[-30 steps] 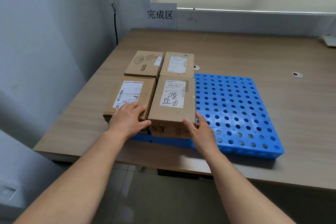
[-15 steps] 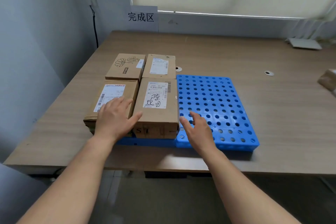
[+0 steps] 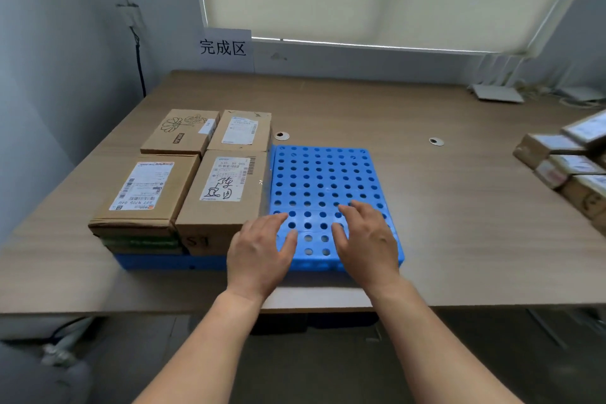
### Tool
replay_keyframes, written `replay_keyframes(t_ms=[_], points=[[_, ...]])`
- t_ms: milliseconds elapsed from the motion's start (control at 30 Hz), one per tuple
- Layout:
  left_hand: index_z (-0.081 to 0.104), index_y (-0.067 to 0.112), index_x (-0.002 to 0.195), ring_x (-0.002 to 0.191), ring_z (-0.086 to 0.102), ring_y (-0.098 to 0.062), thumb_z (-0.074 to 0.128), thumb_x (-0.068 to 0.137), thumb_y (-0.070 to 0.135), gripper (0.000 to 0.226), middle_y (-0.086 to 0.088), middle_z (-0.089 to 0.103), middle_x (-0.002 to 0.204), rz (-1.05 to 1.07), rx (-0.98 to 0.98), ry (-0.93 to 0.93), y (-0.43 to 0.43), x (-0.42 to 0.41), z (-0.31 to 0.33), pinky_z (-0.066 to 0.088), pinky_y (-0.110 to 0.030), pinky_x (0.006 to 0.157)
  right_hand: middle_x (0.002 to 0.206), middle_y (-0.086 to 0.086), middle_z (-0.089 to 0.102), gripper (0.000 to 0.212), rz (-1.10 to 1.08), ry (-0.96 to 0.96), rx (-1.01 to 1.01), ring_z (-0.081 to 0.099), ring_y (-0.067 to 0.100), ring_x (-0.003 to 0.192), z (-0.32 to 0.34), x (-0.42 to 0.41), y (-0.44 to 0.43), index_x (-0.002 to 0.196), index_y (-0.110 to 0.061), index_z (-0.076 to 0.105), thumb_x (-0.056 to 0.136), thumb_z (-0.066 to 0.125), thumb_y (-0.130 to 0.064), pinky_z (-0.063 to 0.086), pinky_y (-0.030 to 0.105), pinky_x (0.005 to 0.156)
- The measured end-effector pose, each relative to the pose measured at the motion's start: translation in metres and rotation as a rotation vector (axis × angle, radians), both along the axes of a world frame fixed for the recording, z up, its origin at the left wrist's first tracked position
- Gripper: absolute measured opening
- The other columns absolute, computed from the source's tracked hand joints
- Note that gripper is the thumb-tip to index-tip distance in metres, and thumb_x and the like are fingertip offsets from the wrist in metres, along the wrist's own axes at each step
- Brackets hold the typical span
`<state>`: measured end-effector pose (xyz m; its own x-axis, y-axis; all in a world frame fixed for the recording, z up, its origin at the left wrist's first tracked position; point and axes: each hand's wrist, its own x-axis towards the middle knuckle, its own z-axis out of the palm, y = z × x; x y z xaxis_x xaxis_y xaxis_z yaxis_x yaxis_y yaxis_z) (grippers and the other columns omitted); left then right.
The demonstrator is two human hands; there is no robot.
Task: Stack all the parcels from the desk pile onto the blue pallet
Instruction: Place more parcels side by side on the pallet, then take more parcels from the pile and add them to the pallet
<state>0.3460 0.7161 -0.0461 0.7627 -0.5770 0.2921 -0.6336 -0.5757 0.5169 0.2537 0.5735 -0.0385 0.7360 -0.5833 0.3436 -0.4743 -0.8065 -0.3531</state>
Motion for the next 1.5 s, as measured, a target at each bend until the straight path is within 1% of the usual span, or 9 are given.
replay_keyframes(t_ms=[100, 233, 367, 467, 700, 933, 1133, 1300, 1500], points=[[0.063, 0.015, 0.119, 0.107, 0.059, -0.023, 0.045, 0.083, 0.047, 0.051, -0.002, 0.067, 0.114, -0.018, 0.034, 0.001, -0.034, -0.031, 0.002, 0.045, -0.037, 0.087, 0.106, 0.018, 0.066, 0.035, -0.033, -0.024, -0.085, 0.065, 0.035, 0.094, 0.000, -0.036, -0.027, 0.102, -0.004, 0.069, 0.071, 0.079, -0.016, 0.054, 0.045, 0.073], [0.061, 0.018, 0.123, 0.113, 0.055, -0.022, 0.043, 0.086, 0.054, 0.055, 0.000, 0.064, 0.119, -0.070, 0.078, 0.001, -0.084, -0.078, 0.005, 0.041, -0.038, 0.094, 0.100, 0.015, 0.068, 0.035, -0.083, 0.009, -0.133, 0.067, 0.032, 0.086, 0.005, -0.092, -0.072, 0.097, -0.008, 0.071, 0.066, 0.083, -0.022, 0.055, 0.039, 0.066], [0.048, 0.023, 0.136, 0.126, 0.044, -0.017, 0.034, 0.087, 0.061, 0.064, 0.003, 0.053, 0.135, -0.166, 0.144, -0.012, -0.139, -0.124, 0.005, 0.033, -0.035, 0.104, 0.103, 0.016, 0.068, 0.037, -0.162, 0.025, -0.134, 0.067, 0.031, 0.088, 0.008, -0.146, -0.119, 0.100, -0.008, 0.071, 0.070, 0.079, -0.030, 0.055, 0.040, 0.068], [0.032, 0.026, 0.145, 0.140, 0.026, -0.015, 0.041, 0.093, 0.054, 0.060, 0.003, 0.033, 0.151, -0.222, 0.174, -0.036, -0.183, -0.158, 0.007, 0.019, -0.035, 0.113, 0.109, 0.016, 0.066, 0.043, -0.224, 0.051, -0.143, 0.066, 0.031, 0.093, 0.009, -0.186, -0.155, 0.104, -0.011, 0.070, 0.076, 0.060, -0.041, 0.054, 0.041, 0.073], [0.016, 0.031, 0.149, 0.145, 0.009, -0.016, 0.036, 0.092, 0.058, 0.067, 0.002, 0.012, 0.158, -0.313, 0.216, -0.048, -0.266, -0.236, 0.003, 0.007, -0.033, 0.116, 0.113, 0.017, 0.065, 0.050, -0.345, 0.061, -0.176, 0.065, 0.033, 0.098, 0.005, -0.268, -0.224, 0.109, -0.012, 0.069, 0.073, 0.057, -0.045, 0.052, 0.046, 0.081], [0.019, 0.031, 0.149, 0.145, 0.012, -0.015, 0.003, 0.066, 0.073, 0.094, 0.003, 0.016, 0.157, -0.420, 0.226, -0.061, -0.334, -0.283, 0.000, 0.011, -0.031, 0.115, 0.112, 0.016, 0.066, 0.051, -0.488, 0.071, -0.167, 0.065, 0.031, 0.097, -0.004, -0.325, -0.279, 0.110, -0.013, 0.069, 0.072, 0.057, -0.046, 0.051, 0.047, 0.084], [0.012, 0.032, 0.150, 0.145, 0.007, -0.013, 0.028, 0.090, 0.065, 0.070, 0.006, 0.011, 0.158, -0.508, 0.253, -0.049, -0.398, -0.298, -0.008, 0.007, -0.031, 0.116, 0.130, 0.016, 0.056, 0.051, -0.535, 0.103, -0.087, 0.054, 0.033, 0.118, -0.020, -0.347, -0.329, 0.127, -0.015, 0.058, 0.085, 0.059, -0.044, 0.038, 0.049, 0.101], [0.012, 0.032, 0.150, 0.145, 0.010, -0.014, 0.033, 0.092, 0.061, 0.068, 0.006, 0.013, 0.158, -0.536, 0.229, -0.053, -0.477, -0.303, -0.013, 0.009, -0.032, 0.117, 0.111, 0.015, 0.066, 0.048, -0.596, 0.096, -0.137, 0.065, 0.031, 0.100, -0.014, -0.354, -0.400, 0.111, -0.014, 0.067, 0.077, 0.055, -0.045, 0.049, 0.050, 0.087], [0.019, 0.029, 0.149, 0.142, 0.021, -0.013, 0.035, 0.092, 0.060, 0.067, 0.007, 0.028, 0.154, -0.570, 0.188, -0.054, -0.577, -0.300, -0.008, 0.017, -0.031, 0.115, 0.112, 0.014, 0.065, 0.043, -0.632, 0.146, -0.147, 0.063, 0.032, 0.103, 0.002, -0.363, -0.492, 0.114, -0.012, 0.064, 0.082, 0.062, -0.040, 0.046, 0.049, 0.091]])
